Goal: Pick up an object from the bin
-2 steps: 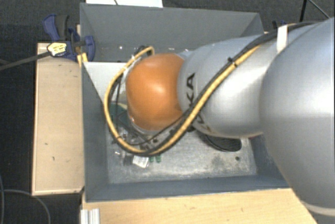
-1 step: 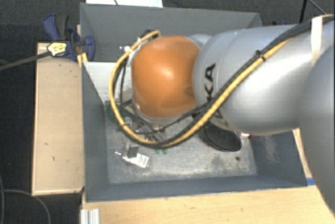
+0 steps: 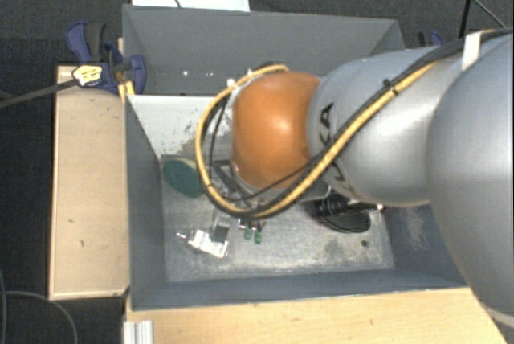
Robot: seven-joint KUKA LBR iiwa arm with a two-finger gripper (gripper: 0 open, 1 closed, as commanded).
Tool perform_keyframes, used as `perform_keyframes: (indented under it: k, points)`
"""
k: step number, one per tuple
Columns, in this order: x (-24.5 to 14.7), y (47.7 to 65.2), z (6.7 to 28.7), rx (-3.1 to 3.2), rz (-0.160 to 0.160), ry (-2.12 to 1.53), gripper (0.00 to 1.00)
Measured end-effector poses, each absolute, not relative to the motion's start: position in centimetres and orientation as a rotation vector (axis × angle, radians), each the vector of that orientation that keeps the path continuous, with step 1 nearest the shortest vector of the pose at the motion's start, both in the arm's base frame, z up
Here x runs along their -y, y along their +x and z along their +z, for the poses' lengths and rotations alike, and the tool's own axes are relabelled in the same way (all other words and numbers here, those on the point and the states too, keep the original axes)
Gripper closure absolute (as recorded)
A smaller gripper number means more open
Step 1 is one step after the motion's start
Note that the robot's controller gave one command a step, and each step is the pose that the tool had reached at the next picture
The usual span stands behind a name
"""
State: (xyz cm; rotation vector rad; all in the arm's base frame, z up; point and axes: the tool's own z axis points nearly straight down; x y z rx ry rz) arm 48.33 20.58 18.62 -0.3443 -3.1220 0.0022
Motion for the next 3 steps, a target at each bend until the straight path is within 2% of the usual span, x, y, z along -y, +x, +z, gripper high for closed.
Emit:
perform_keyframes:
  k: [1, 2, 3]
  points:
    - [-20.6, 47.9, 23.8, 3.147, -0.004, -0.080, 1.00]
    - [-20.7, 52.1, 17.8, 3.098, 0.001, -0.522, 1.00]
    - [-20.1, 49.9, 14.3, 3.061, 0.001, -0.695, 1.00]
